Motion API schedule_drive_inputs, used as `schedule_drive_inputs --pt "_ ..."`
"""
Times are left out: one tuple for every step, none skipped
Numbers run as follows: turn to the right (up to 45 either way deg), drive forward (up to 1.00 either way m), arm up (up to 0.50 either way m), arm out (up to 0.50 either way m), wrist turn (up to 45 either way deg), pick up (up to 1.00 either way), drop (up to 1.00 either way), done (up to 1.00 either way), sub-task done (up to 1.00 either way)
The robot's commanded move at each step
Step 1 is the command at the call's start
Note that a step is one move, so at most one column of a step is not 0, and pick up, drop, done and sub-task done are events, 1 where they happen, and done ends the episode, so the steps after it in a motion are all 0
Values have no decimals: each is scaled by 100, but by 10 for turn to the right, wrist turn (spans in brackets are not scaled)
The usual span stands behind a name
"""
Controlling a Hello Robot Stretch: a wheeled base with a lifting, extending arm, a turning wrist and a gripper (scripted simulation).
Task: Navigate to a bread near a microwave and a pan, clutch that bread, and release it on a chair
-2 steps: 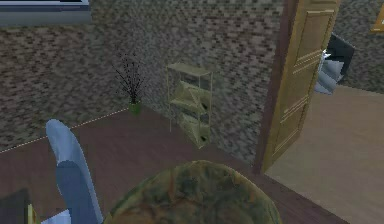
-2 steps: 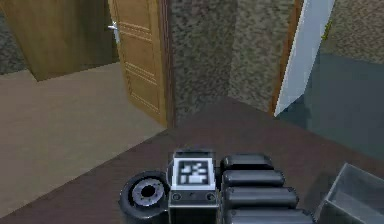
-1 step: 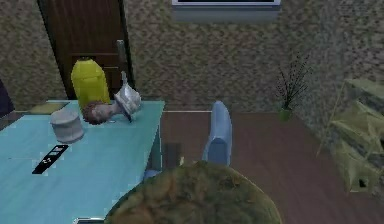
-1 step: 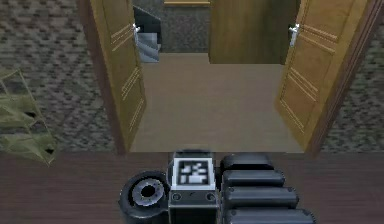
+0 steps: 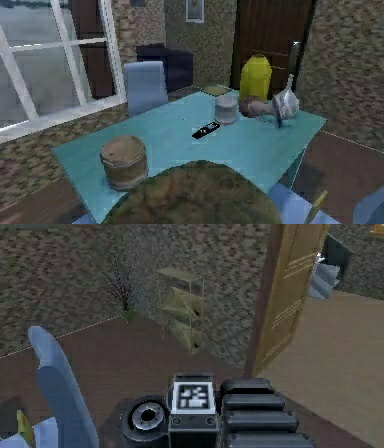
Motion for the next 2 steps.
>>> schedule_drive_inputs --pt "450 0 0 0 0 0 0 0 0" --pt "360 0 0 0 0 0 0 0 0"
